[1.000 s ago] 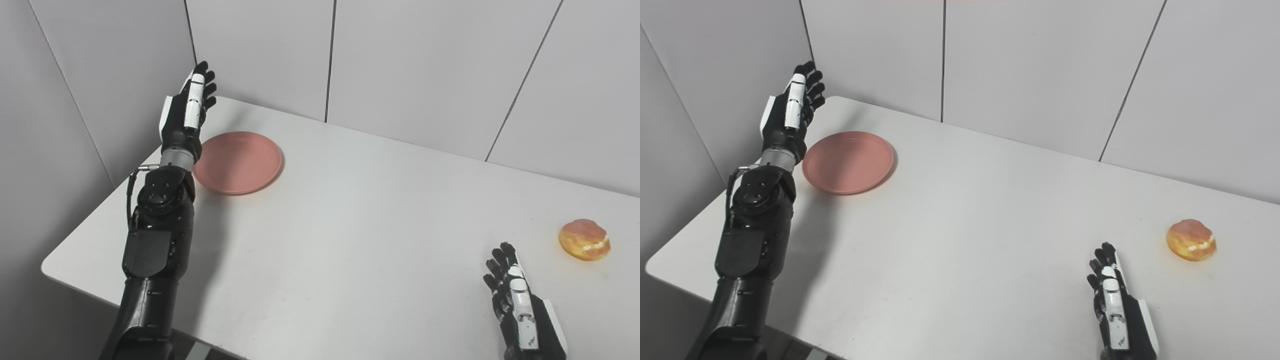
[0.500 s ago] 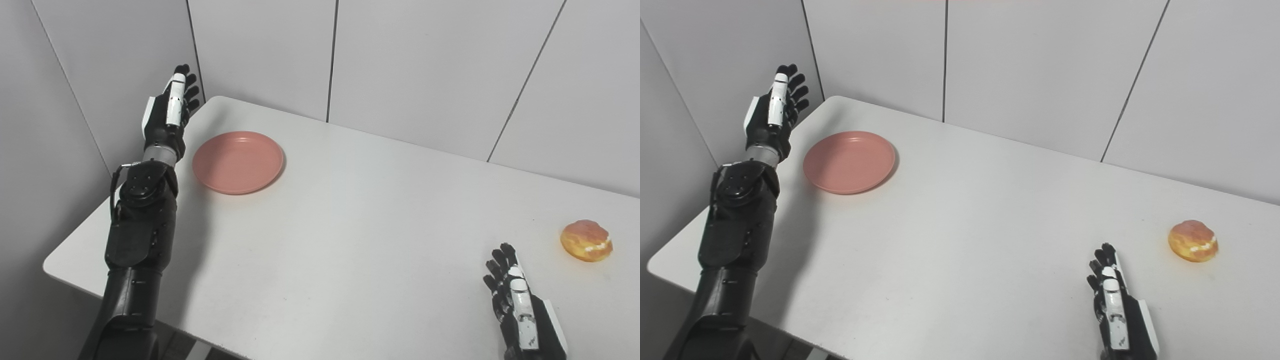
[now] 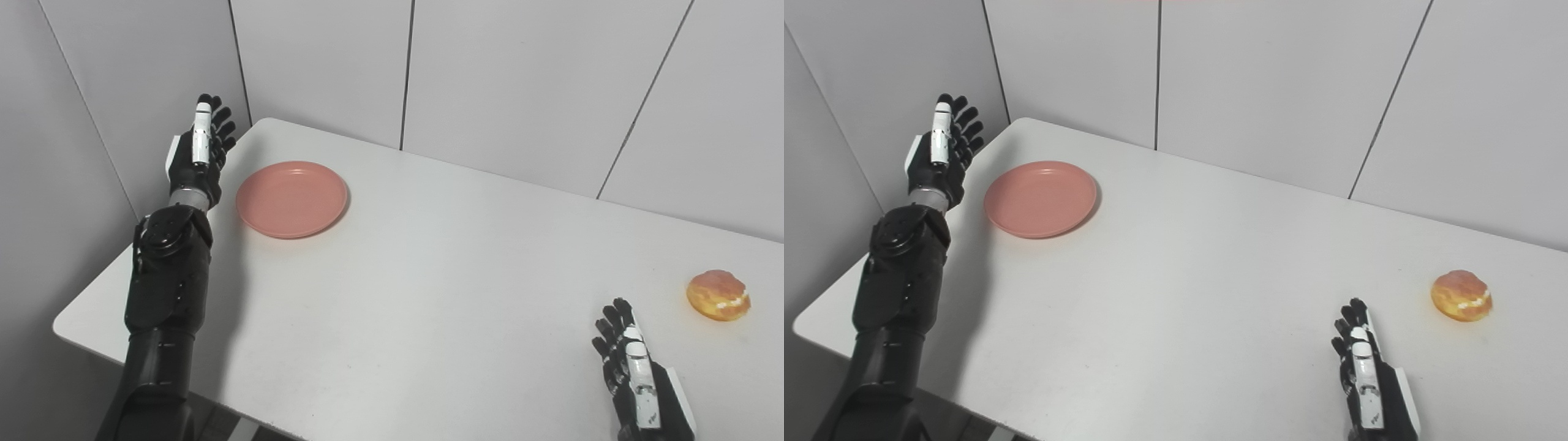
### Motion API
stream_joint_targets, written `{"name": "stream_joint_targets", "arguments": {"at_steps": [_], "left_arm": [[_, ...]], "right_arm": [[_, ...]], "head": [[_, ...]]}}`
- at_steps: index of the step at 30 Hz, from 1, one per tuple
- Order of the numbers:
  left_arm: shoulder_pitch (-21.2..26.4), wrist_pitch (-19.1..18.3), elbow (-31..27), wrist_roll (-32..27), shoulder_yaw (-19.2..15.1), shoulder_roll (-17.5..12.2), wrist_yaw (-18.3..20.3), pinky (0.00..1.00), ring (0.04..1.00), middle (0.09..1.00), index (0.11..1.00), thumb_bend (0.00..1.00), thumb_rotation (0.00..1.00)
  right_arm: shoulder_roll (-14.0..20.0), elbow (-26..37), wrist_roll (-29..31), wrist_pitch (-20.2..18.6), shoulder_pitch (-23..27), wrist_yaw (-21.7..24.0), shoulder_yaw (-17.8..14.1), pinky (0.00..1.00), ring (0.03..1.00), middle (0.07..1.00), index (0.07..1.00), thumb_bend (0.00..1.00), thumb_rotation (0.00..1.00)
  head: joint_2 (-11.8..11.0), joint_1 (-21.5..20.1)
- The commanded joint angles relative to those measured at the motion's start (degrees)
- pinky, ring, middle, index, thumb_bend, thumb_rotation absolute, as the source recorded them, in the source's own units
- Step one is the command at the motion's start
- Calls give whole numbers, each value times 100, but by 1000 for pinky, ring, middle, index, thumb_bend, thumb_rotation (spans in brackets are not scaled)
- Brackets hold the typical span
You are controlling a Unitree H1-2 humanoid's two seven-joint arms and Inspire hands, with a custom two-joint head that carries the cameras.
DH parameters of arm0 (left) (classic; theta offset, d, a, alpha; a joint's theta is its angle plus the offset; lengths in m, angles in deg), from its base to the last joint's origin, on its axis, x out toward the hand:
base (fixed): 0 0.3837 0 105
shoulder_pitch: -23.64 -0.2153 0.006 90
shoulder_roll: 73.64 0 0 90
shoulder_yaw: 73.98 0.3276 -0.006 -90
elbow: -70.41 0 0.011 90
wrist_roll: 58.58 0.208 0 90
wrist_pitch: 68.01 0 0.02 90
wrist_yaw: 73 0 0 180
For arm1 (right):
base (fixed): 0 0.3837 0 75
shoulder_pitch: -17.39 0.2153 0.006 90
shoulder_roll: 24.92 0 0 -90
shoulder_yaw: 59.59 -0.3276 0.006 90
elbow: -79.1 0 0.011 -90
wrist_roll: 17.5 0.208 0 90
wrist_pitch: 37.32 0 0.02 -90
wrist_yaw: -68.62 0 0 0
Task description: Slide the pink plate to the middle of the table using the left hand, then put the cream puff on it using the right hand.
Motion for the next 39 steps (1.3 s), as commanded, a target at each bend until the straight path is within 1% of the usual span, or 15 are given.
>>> {"name": "stream_joint_targets", "arguments": {"at_steps": [1,3,6,9,11,15,29,34,39], "left_arm": [[298,224,-11,-24,-20,-138,5,947,940,942,916,403,1000],[304,290,96,12,-4,-129,-28,935,928,933,906,398,1000],[321,284,191,18,-12,-66,-120,927,918,922,899,399,1000],[357,296,308,-87,-45,-23,-102,943,931,931,911,400,1000],[368,372,424,-92,-31,-30,-64,946,936,937,919,396,1000],[370,440,541,-72,-43,-19,-107,934,930,930,913,390,1000],[207,544,678,-116,-148,-133,-56,939,937,939,926,409,1000],[153,555,652,-138,-177,-173,-11,958,944,946,932,413,1000],[122,554,665,-108,-169,-189,-25,948,941,943,926,411,1000]], "right_arm": [[11,148,56,78,112,48,-15,1000,1000,1000,1000,179,1000],[10,172,57,19,110,35,-18,1000,1000,1000,1000,180,1000],[7,165,69,35,108,36,-21,1000,1000,1000,1000,179,1000],[13,149,37,91,105,29,-18,1000,1000,1000,1000,177,1000],[17,164,46,56,103,32,-20,1000,1000,1000,1000,179,1000],[19,215,40,-10,96,20,-17,1000,1000,1000,1000,165,1000],[48,244,63,12,75,30,-31,1000,1000,1000,1000,167,1000],[58,219,84,45,77,46,-38,1000,1000,1000,1000,176,1000],[64,219,113,30,82,56,-44,1000,1000,1000,1000,172,1000]], "head": [[11,-5],[13,-2],[12,-10],[15,-6],[17,-5],[27,-3],[78,4],[78,10],[78,8]]}}
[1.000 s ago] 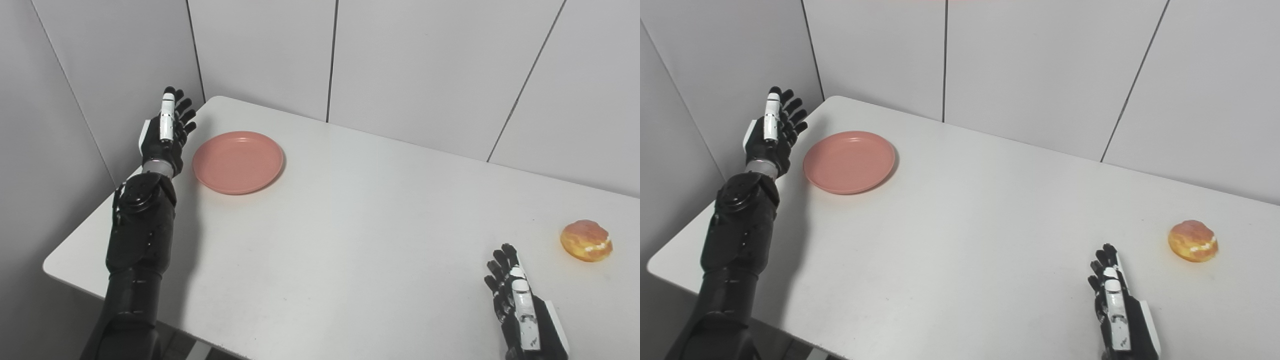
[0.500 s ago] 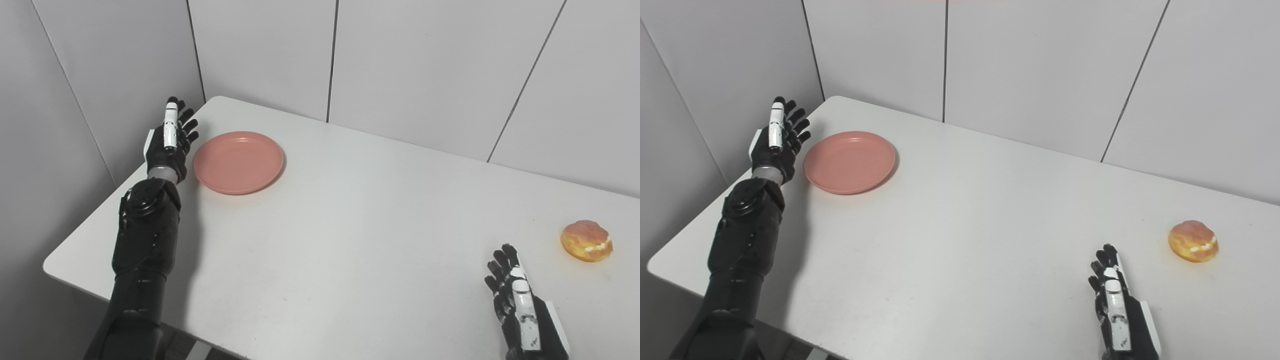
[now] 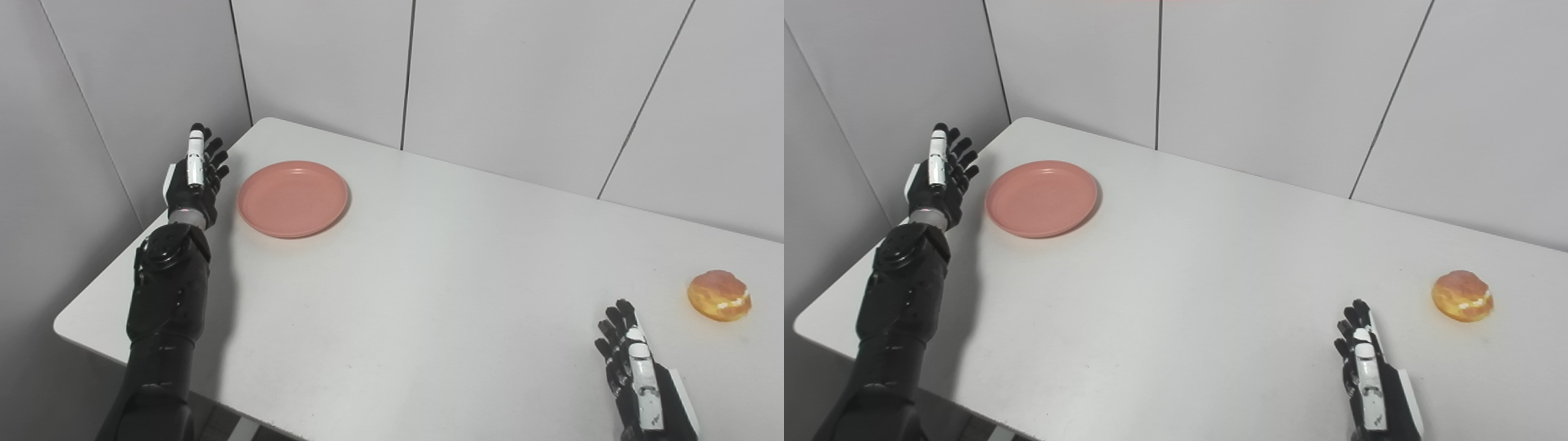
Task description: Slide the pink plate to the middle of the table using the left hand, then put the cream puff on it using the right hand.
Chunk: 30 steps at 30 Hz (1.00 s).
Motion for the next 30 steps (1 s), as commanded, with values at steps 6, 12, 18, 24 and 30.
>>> {"name": "stream_joint_targets", "arguments": {"at_steps": [6,12,18,24,30], "left_arm": [[157,355,1,16,23,-156,56,940,938,936,925,391,1000],[178,465,132,40,38,-88,-12,926,927,923,911,393,1000],[249,532,378,-37,1,-19,-35,917,915,909,894,384,1000],[303,768,790,-21,60,-65,104,935,929,929,907,358,972],[384,875,1313,-98,83,-167,253,928,927,928,908,413,963]], "right_arm": [[18,253,98,7,83,50,-23,1000,1000,1000,1000,156,1000],[24,217,58,62,85,25,-20,1000,1000,1000,1000,160,1000],[33,189,39,136,90,32,-19,1000,1000,1000,1000,169,1000],[31,215,-16,126,80,16,-22,1000,1000,1000,1000,159,1000],[22,228,41,70,85,39,-30,1000,1000,1000,1000,161,1000]], "head": [[20,4],[32,8],[38,4],[44,13],[39,9]]}}
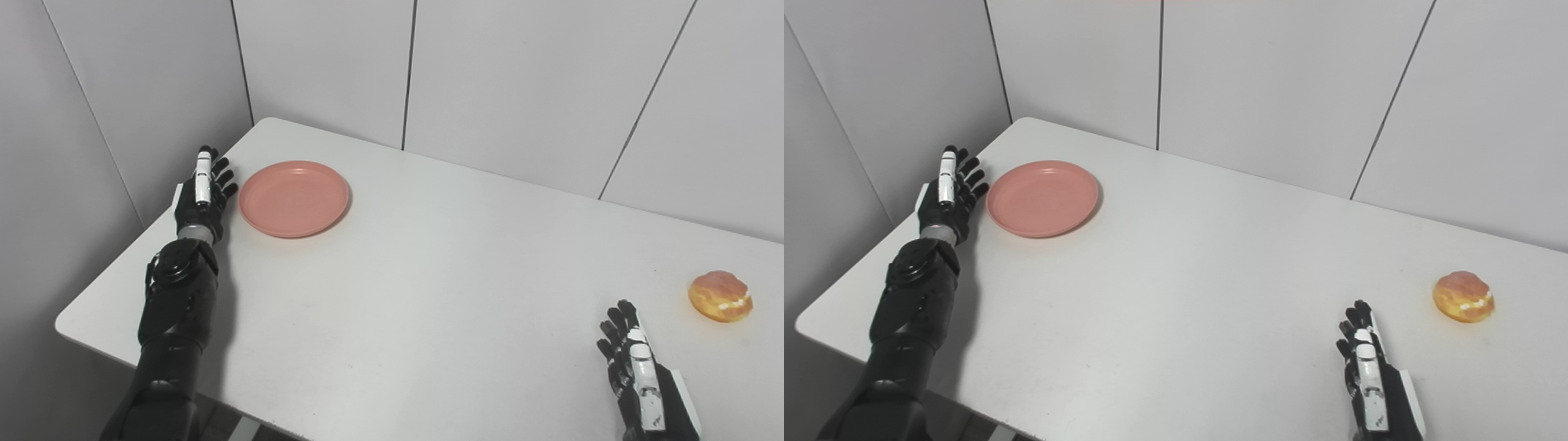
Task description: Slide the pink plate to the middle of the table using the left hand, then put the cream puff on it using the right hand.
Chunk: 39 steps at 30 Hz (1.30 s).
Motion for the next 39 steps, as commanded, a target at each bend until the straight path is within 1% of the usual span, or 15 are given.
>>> {"name": "stream_joint_targets", "arguments": {"at_steps": [1,2,7,10,12,14,16,17,20,24,28,31,34,39], "left_arm": [[238,116,114,-94,7,-162,136,929,928,929,910,426,956],[243,128,166,-124,4,-170,170,932,935,935,917,451,949],[293,216,467,-229,18,-203,347,919,941,946,935,479,960],[309,228,465,-222,83,-155,364,932,948,951,943,491,974],[303,247,433,-197,146,-126,374,957,961,967,959,482,997],[331,274,489,-154,227,-106,362,961,959,963,954,445,1000],[342,218,449,-123,302,-70,306,959,952,956,940,411,1000],[344,228,446,-144,332,-50,351,957,950,954,936,404,1000],[338,259,447,-216,405,-2,501,948,940,938,915,433,1000],[261,117,208,-403,451,94,683,931,945,945,921,438,1000],[213,-15,36,-337,555,194,592,904,917,921,903,425,1000],[135,-131,-165,-348,601,285,572,912,919,922,903,426,1000],[60,-267,-343,-364,647,371,589,943,935,935,914,409,1000],[33,-377,-449,-381,684,448,627,952,936,928,913,402,1000]], "right_arm": [[-7,218,62,87,87,34,-23,1000,1000,1000,1000,161,1000],[-9,220,44,96,85,26,-17,1000,1000,1000,1000,159,1000],[-17,226,29,83,88,8,-20,1000,1000,1000,1000,151,1000],[-22,216,28,71,97,3,-23,1000,1000,1000,1000,144,1000],[-23,210,10,75,101,0,-14,1000,1000,1000,1000,155,1000],[-26,215,7,65,101,3,-6,1000,1000,1000,1000,165,1000],[-30,199,-6,95,106,4,1,1000,1000,1000,1000,164,1000],[-29,182,-25,142,109,4,6,1000,1000,1000,1000,163,1000],[-33,185,-54,172,105,2,14,1000,1000,1000,1000,159,1000],[-46,209,-16,110,99,11,3,1000,1000,1000,1000,165,1000],[-47,230,-9,100,93,16,7,1000,1000,1000,1000,160,1000],[-44,221,-36,149,93,21,19,1000,1000,1000,1000,164,1000],[-44,222,-42,117,97,20,26,1000,1000,1000,1000,170,1000],[-66,222,-117,133,105,-12,46,1000,1000,1000,1000,158,1000]], "head": [[3,-16],[1,-20],[8,-30],[11,-44],[10,-46],[4,-54],[1,-67],[2,-77],[8,-94],[17,-104],[30,-119],[52,-146],[52,-159],[80,-195]]}}
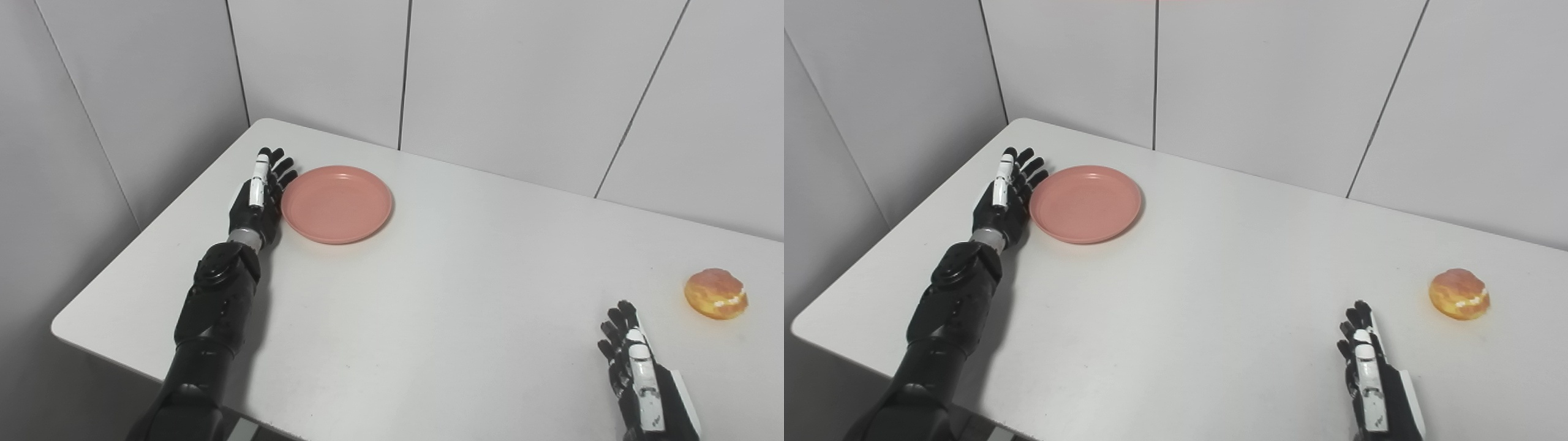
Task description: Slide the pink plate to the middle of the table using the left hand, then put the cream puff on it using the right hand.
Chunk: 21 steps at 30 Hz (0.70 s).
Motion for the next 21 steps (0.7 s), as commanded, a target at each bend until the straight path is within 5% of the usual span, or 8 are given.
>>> {"name": "stream_joint_targets", "arguments": {"at_steps": [1,21], "left_arm": [[19,-162,-107,-39,35,13,34,948,933,924,910,406,1000],[14,-303,-385,-13,266,485,49,938,928,924,900,400,1000]], "right_arm": [[-36,232,-32,128,104,-7,26,1000,1000,1000,1000,159,1000],[-132,387,-13,-108,81,-60,37,1000,1000,1000,1000,176,1000]], "head": [[8,-1],[103,-154]]}}
